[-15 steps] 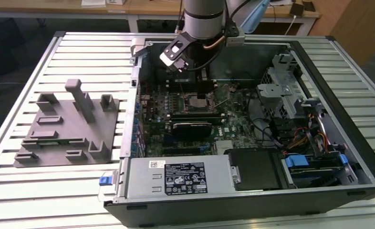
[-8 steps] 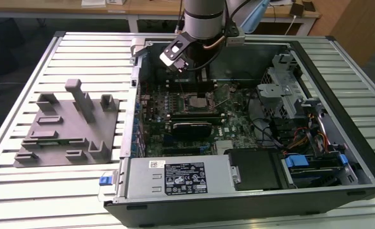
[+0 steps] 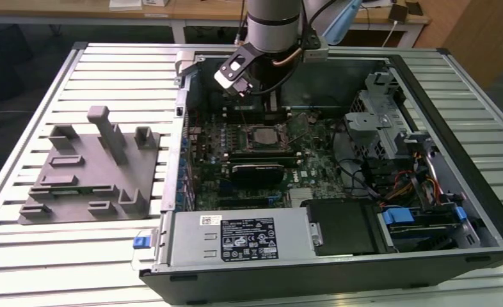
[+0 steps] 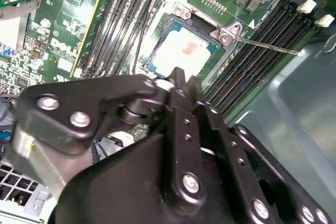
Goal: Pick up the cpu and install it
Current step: 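Place the cpu into insertion slot, then close the cpu cover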
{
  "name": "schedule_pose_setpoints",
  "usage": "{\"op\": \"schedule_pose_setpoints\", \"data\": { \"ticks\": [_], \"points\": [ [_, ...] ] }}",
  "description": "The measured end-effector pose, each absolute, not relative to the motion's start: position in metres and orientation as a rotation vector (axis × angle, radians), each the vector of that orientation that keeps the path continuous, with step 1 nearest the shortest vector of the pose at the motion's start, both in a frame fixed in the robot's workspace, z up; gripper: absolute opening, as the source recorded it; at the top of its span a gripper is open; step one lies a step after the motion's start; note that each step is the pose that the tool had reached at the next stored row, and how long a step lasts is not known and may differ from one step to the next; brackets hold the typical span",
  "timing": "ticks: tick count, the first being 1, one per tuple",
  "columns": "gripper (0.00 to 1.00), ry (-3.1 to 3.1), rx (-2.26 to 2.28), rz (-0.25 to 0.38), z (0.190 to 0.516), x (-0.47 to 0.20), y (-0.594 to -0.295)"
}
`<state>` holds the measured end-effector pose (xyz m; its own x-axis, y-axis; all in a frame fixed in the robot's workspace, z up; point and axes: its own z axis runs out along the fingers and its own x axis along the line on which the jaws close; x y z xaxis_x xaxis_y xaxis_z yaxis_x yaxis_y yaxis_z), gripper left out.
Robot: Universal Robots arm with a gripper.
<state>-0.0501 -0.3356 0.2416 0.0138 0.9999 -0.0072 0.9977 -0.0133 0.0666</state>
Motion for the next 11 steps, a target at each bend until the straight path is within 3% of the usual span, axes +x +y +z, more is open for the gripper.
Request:
{"op": "schedule_pose_setpoints", "data": {
  "ticks": [3,11],
  "points": [
    [0.11,2.169,2.198,0.064,0.2416,-0.0501,-0.3357],
    [0.11,2.168,2.197,0.062,0.2416,-0.0501,-0.3357]
  ]
}}
